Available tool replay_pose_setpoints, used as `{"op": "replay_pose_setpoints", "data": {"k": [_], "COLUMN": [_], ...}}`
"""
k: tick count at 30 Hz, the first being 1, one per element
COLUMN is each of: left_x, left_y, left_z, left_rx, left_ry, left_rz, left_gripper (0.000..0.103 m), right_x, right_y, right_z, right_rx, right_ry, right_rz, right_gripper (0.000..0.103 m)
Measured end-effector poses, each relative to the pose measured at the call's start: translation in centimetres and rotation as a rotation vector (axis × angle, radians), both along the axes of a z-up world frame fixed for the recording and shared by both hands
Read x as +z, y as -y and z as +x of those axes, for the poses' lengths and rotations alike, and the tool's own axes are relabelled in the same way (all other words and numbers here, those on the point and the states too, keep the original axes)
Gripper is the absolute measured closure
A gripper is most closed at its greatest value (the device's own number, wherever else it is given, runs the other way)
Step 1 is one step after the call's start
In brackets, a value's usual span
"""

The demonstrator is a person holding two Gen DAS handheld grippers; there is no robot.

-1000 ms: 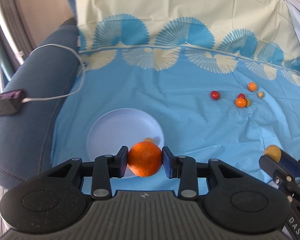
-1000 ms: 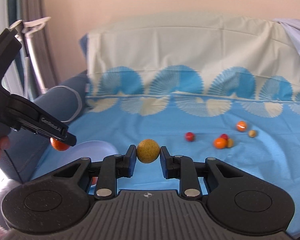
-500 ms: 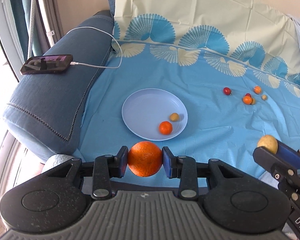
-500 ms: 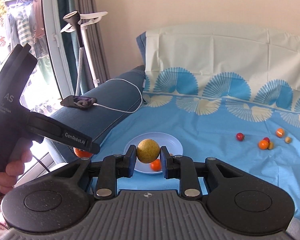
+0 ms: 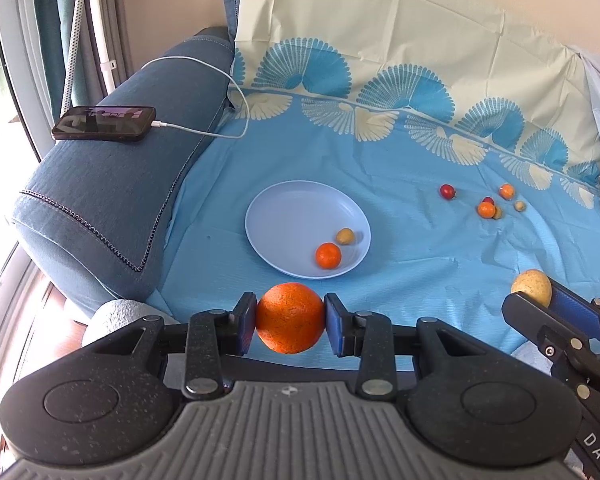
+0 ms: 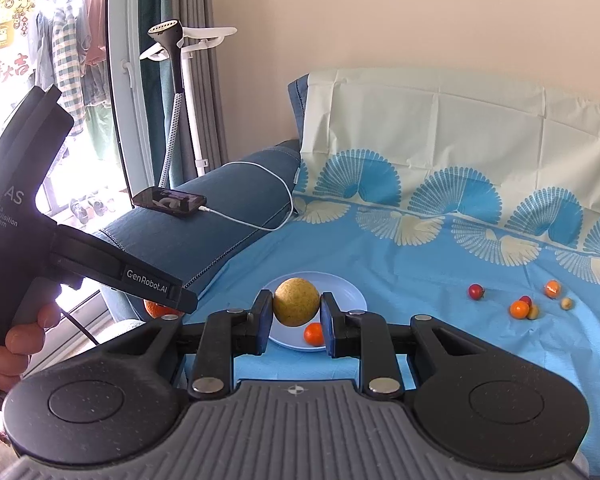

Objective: Organize fruits
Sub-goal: 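Carry the orange and the yellow fruit in both tools over the plate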

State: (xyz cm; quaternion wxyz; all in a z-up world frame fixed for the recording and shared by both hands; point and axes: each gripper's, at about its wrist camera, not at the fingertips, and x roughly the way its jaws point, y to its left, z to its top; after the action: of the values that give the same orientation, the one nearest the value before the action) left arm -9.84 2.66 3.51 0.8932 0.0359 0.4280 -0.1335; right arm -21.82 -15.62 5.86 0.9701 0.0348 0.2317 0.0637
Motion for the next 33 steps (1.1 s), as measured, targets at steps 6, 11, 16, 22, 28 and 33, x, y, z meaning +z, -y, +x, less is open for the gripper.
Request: {"op": "replay_pose_setpoints", "data": {"k": [6, 11, 16, 22, 28, 33], "left_x": [0.0, -0.1, -0.4, -1.1, -2.0, -2.5], "left_y": [0.0, 0.1, 0.2, 0.4, 0.5, 0.8], "left_z": [0.0, -0.1, 0.2, 1.1, 2.0, 3.0], "left_rx": [-0.001, -0.002, -0.003, -0.001, 0.000, 0.001], "left_ry": [0.001, -0.002, -0.012, -0.032, -0.052, -0.068], "left_rz": [0.001, 0.002, 0.005, 0.010, 0.016, 0.020], "left_gripper": [0.063, 0.063, 0.063, 0.063, 0.063, 0.063], "right_x": [0.0, -0.1, -0.2, -0.4, -1.0, -1.6], "right_y": [-0.2, -0.2, -0.2, -0.4, -0.2, -0.1], "right_z": [-0.1, -0.1, 0.2, 0.9, 1.5, 2.2], "right_rx": [-0.005, -0.005, -0.010, -0.015, -0.015, -0.021], "right_ry": [0.000, -0.002, -0.013, -0.030, -0.052, -0.075], "right_rz": [-0.002, 0.000, 0.008, 0.013, 0.018, 0.021], "right_gripper": [0.076, 0.076, 0.076, 0.076, 0.076, 0.076]}}
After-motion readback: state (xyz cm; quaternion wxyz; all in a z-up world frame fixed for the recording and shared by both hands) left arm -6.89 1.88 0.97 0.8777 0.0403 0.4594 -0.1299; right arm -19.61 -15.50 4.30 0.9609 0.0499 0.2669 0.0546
